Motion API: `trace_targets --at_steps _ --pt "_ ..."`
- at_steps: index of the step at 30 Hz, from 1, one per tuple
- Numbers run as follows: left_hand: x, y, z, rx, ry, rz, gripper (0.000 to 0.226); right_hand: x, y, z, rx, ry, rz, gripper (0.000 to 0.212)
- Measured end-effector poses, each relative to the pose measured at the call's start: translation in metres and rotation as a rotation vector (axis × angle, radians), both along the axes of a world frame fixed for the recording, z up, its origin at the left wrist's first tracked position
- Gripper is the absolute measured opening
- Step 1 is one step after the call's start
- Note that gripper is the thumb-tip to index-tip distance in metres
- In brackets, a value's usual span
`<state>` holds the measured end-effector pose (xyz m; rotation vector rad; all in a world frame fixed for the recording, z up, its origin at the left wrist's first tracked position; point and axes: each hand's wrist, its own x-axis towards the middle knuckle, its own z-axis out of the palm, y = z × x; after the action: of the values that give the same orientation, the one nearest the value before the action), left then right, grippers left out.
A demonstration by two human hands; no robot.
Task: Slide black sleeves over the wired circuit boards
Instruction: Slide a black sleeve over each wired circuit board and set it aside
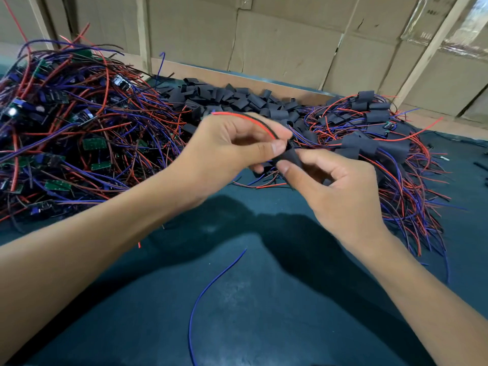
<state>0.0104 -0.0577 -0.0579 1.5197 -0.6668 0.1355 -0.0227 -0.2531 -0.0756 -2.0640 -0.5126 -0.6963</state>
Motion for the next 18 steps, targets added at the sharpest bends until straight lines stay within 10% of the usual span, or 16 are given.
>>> trace_targets --at_steps 11,18 --pt "0.014 0.013 0.008 -0.040 0.818 -0.124 0.067 0.003 -0.021 0.015 0.019 -0.046 -0.135 0.005" --pt "0.015 0.014 0.000 -0.133 0.962 -0.008 0.026 -0.003 -0.013 0.016 -0.045 -0.138 -0.070 0.020"
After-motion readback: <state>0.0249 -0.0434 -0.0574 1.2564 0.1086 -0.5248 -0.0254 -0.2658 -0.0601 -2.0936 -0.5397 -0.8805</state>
